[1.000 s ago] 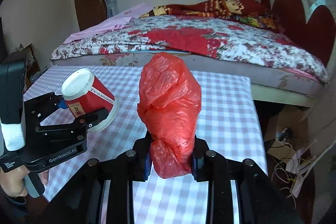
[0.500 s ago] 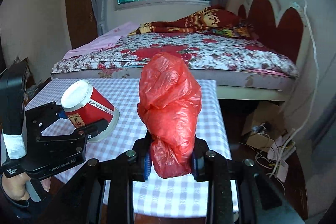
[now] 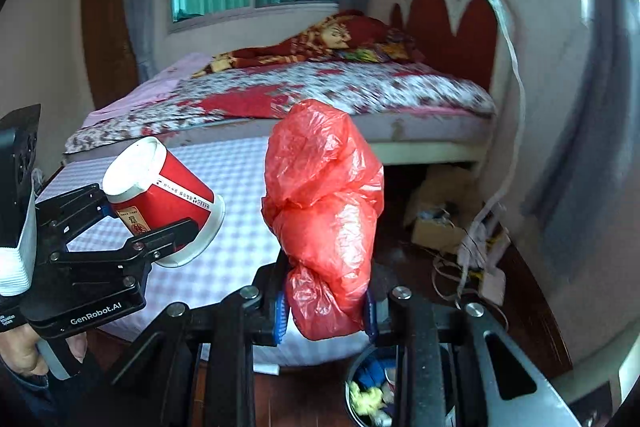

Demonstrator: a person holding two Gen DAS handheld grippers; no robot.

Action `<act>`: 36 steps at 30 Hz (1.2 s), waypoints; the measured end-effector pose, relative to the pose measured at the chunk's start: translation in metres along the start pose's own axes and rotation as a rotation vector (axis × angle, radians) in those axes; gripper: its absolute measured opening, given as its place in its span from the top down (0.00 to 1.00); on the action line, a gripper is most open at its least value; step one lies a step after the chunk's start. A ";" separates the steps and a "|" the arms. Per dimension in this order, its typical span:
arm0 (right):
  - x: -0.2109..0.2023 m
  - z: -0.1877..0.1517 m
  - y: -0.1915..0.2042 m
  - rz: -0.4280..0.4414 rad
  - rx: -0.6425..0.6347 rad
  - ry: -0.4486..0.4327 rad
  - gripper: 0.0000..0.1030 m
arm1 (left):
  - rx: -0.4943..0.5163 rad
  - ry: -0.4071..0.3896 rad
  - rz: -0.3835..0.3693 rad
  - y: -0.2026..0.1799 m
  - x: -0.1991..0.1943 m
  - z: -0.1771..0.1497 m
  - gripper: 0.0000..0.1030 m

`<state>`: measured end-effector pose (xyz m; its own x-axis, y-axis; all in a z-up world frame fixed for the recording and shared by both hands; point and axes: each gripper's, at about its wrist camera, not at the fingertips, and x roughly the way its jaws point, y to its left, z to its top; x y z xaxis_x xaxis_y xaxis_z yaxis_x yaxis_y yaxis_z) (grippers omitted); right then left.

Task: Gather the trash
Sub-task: 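Carry the red cup and red bag over the black bin with both grippers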

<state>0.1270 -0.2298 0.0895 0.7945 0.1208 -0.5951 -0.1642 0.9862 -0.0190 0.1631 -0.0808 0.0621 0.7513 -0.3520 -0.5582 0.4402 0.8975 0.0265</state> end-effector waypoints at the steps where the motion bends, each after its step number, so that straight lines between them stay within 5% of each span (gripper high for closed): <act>1: -0.002 -0.007 -0.009 -0.012 0.011 0.008 0.71 | 0.010 0.007 -0.020 -0.011 0.005 -0.002 0.48; 18: -0.018 -0.104 -0.099 -0.141 0.163 0.161 0.71 | 0.117 0.137 -0.247 -0.130 0.063 -0.040 0.48; 36: 0.044 -0.189 -0.155 -0.102 0.219 0.351 0.71 | 0.074 0.322 -0.284 -0.176 0.133 -0.097 0.48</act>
<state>0.0766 -0.3989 -0.0852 0.5471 0.0132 -0.8370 0.0628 0.9964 0.0568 0.1376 -0.2601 -0.0976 0.4087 -0.4710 -0.7817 0.6504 0.7512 -0.1126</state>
